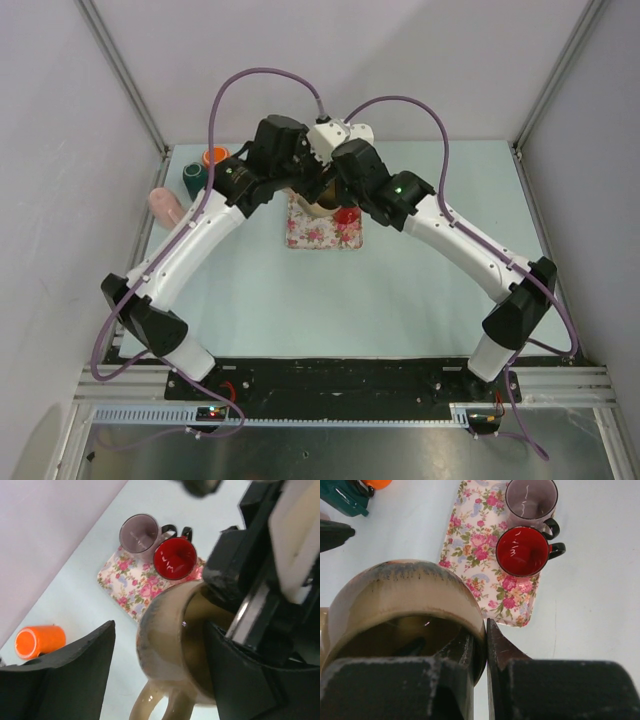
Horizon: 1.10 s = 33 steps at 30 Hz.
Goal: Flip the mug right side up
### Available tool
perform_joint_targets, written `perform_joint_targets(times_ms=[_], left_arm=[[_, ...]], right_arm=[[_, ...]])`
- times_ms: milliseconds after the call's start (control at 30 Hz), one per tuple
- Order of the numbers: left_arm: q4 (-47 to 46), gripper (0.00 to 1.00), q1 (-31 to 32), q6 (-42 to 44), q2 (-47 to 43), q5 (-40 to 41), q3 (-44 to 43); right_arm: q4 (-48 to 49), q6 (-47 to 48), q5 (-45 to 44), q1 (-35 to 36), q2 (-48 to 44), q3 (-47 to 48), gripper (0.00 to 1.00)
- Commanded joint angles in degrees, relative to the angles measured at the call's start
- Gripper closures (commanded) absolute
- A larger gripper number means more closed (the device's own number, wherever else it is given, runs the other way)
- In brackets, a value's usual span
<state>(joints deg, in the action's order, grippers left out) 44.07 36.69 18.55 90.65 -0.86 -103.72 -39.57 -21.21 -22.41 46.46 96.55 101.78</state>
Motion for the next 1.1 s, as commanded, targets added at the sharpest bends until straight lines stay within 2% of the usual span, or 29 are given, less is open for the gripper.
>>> perform_joint_targets(times_ms=[0,100,200,267,433,467,600,700,767,833,1067], left_arm=[[-3.10,0.32,0.80,6.81,0.59,9.96,3.55],[-4.09,0.50,0.88,9.94,0.43,12.32,6.32],[-4.84,0.87,0.98,11.34,0.25,12.81,7.72],[-5.00,0.97,0.99,11.84,0.17,12.29,8.44],[-7.48,1.00,-0.02,12.14,0.56,7.68,11.35],[-8.59,1.00,-0.95,11.26,0.83,6.16,12.05],[-13.94,1.00,-5.03,7.74,3.67,1.97,12.30],[-16.39,1.00,-8.07,6.54,5.59,-1.23,12.08],[-17.58,1.00,-9.67,6.12,6.84,-3.61,11.77],[-18.49,1.00,-11.04,6.19,8.08,-5.40,11.32],[-21.20,1.00,-13.91,8.04,13.07,-7.72,9.81]], right_arm=[[6.41,-3.03,-1.16,0.57,-1.93,4.15,1.00],[9.49,-3.18,-1.22,0.56,-2.50,2.75,1.00],[11.27,-3.76,-0.27,0.67,-2.32,1.94,1.00],[11.78,-4.02,0.31,0.44,-2.09,1.47,1.00],[17.39,-6.36,4.10,-1.87,-2.44,-1.87,1.00],[19.34,-6.46,4.56,-2.19,-2.47,-3.22,0.97],[27.77,-6.89,6.19,-3.54,-0.33,-6.46,0.74],[28.74,-8.58,9.45,-5.00,2.63,-6.25,0.54],[28.25,-9.86,11.55,-6.12,4.16,-5.76,0.45],[28.04,-10.99,13.35,-7.39,5.11,-5.59,0.41],[26.40,-12.73,16.67,-10.05,9.71,-2.36,0.38]])
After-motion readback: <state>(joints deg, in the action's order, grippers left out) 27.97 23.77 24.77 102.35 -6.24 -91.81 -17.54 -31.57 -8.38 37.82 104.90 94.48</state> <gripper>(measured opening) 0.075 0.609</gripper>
